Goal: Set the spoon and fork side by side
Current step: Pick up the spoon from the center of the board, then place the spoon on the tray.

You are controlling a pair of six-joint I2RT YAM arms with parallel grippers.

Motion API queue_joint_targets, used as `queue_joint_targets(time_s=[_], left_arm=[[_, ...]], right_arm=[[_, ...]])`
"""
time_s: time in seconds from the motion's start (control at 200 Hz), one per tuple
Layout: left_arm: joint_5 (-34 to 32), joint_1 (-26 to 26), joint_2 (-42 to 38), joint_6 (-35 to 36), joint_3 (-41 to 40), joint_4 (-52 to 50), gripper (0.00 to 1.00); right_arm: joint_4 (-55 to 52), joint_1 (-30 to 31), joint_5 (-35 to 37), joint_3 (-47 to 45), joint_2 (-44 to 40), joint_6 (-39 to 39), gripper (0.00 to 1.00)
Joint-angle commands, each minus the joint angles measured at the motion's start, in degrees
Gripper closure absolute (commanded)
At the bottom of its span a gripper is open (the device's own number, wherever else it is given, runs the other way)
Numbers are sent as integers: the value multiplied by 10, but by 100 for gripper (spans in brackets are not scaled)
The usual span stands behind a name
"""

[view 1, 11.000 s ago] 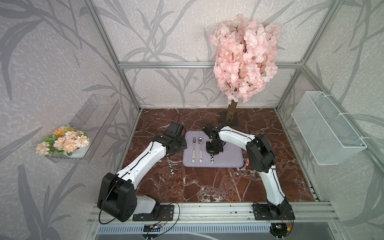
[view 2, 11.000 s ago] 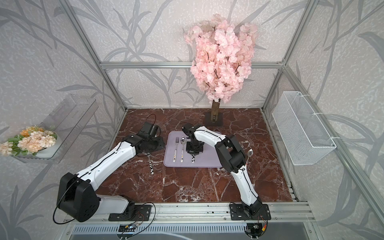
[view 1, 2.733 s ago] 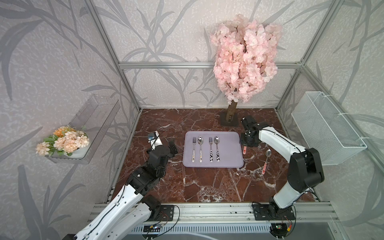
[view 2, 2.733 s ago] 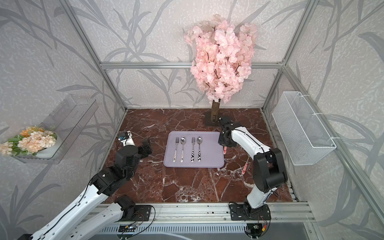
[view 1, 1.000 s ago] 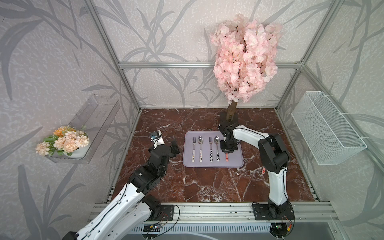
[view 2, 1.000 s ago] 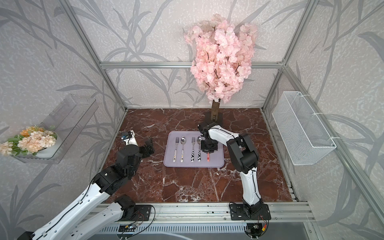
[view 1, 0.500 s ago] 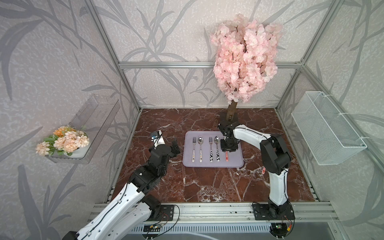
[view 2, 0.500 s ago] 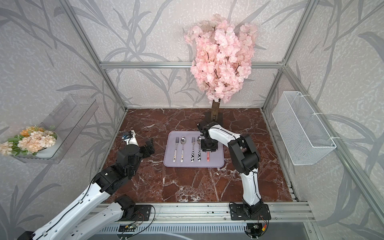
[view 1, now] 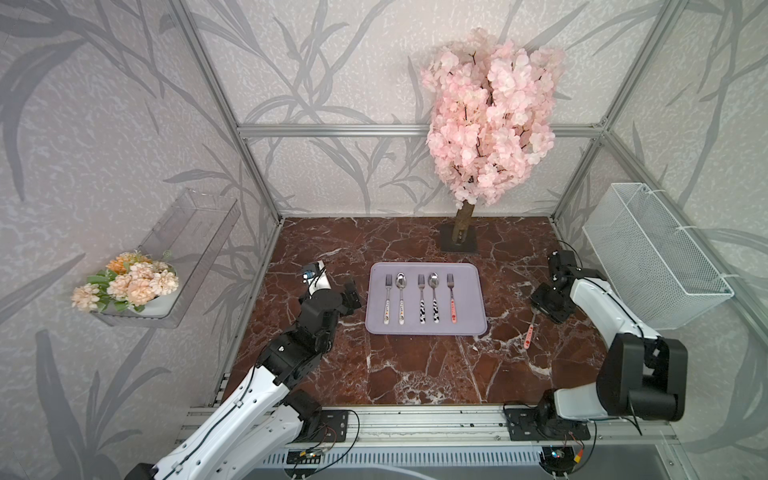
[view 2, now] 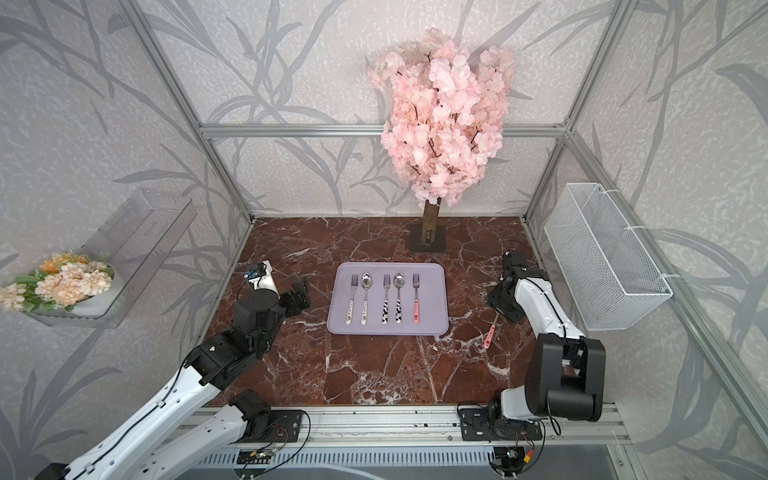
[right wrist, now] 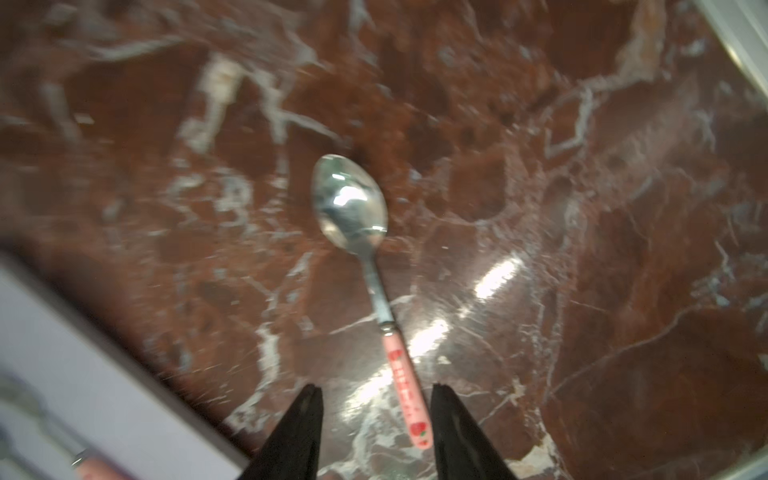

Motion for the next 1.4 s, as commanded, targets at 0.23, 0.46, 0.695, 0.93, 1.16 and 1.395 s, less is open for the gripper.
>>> queue_joint_targets(time_s=[0.23,0.46,0.695,0.93,1.16,1.395], left_arm=[[17,3,-11,-22,-18,6,8],[20,3,-16,-26,-16,2,8],[31,3,-10,-32,-21,10,7],[39,3,-5,-37,-12,-1,6],[43,2,11,-30,3,5,6],[40,4,4,-33,9,-11,5]], right_arm=[[46,-4,-81,-36,101,-2,57],[49,-2,-74,-46,117,0,66],[51,34,-85,-25,115,-11,90],[48,84,-65,3,103,-18,97],[-34,243,-14,195,158,-51,97],[-105,300,-48,338,297,-97,98]])
